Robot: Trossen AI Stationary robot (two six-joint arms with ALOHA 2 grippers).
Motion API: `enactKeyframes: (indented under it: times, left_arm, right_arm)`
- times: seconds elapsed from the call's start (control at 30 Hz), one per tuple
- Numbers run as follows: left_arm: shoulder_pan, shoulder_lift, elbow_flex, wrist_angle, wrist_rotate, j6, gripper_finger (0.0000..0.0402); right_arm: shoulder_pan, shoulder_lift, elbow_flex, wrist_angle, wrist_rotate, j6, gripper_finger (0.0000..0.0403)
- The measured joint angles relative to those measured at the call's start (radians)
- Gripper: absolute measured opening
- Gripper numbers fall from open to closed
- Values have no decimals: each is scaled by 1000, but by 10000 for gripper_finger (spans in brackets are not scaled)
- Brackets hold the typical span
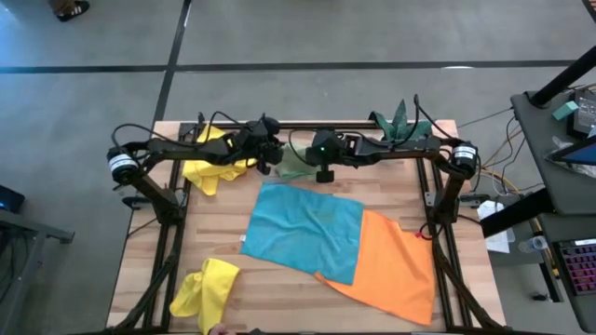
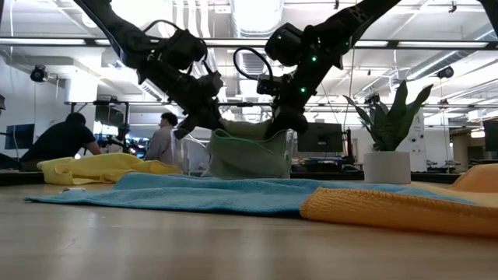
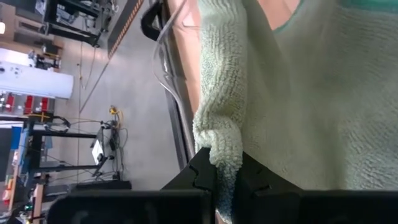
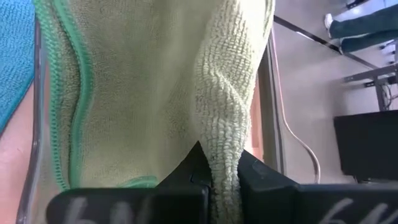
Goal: Fold microfiber towels
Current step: Fold the green towel
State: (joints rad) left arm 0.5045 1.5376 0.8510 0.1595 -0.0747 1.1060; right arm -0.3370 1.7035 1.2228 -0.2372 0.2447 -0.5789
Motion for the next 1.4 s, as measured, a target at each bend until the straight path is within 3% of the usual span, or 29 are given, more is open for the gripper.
enactKeyframes:
  times: [0.17,0.4,0.53,0.77,0.9,1.03,1.4]
  left_arm:
    - [1,-4,19,-10,20,-40,0]
    - [20,-14,87,-190,149,-98,17]
    - [27,-19,116,-284,154,-106,65]
    - [35,-47,116,-294,155,-149,176]
    - [40,-79,116,-300,188,-193,216]
    - [41,-103,116,-298,290,-237,220]
    - [41,-105,109,-295,425,-368,221]
  right_arm:
    - [0,0,0,0,-6,-3,8]
    - [-2,0,0,0,-6,-8,8]
    - [-2,0,0,0,-8,-13,8]
    - [-2,0,0,0,-8,-19,8]
    - [-2,-1,0,1,-9,-34,9]
    - [-2,-1,0,1,-9,-41,9]
    - [-2,-1,0,3,-10,-50,9]
